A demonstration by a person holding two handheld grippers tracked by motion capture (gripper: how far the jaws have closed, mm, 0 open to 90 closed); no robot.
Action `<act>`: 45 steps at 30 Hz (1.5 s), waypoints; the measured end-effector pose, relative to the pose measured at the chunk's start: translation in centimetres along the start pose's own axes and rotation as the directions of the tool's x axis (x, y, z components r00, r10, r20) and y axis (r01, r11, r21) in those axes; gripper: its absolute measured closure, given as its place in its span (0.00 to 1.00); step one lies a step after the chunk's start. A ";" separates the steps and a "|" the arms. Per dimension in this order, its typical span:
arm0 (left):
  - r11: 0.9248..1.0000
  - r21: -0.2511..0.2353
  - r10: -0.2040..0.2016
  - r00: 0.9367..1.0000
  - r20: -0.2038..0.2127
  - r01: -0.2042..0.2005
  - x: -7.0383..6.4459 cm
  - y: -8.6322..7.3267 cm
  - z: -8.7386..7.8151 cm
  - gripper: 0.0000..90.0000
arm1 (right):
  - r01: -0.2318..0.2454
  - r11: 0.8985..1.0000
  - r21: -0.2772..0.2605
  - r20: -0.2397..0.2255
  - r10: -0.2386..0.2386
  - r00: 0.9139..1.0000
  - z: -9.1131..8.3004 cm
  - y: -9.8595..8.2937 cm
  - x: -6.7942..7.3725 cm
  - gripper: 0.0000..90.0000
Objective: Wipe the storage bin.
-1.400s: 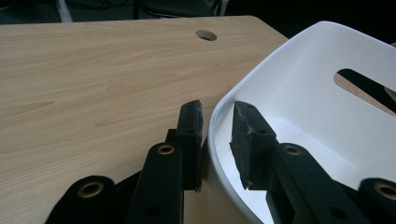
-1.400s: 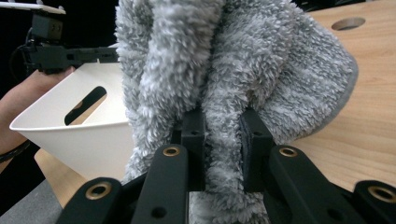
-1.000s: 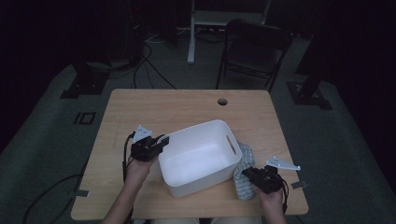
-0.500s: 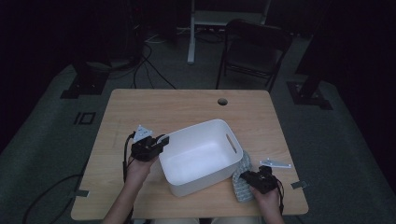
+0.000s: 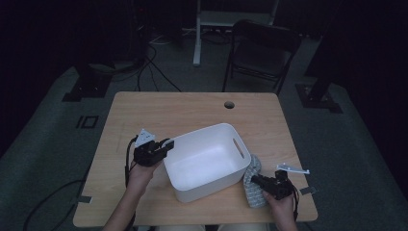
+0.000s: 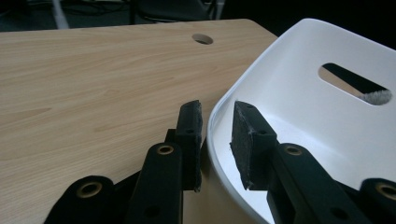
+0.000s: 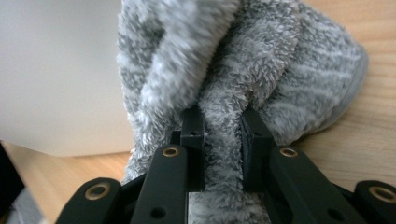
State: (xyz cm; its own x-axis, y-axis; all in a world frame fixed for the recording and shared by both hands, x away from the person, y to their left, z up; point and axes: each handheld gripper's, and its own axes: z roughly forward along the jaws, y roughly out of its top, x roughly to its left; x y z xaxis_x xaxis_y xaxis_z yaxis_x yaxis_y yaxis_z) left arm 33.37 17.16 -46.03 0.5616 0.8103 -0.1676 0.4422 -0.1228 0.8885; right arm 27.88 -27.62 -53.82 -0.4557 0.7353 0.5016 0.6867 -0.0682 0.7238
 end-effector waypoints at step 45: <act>0.979 0.067 0.179 0.971 0.160 -0.192 2.7 3.7 2.2 0.28 | 0.002 0.989 -0.149 -0.085 -0.015 0.996 -5.2 0.6 1.2 0.83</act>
State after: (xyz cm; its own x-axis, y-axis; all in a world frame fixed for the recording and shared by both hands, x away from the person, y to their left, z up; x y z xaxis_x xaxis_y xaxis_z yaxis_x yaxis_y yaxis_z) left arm 38.05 17.66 -44.11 0.7360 0.6732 -0.0716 0.3720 -0.3138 0.8736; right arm 24.77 -30.25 -50.32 -0.5123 0.6766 0.5288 0.5937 -0.1658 0.7874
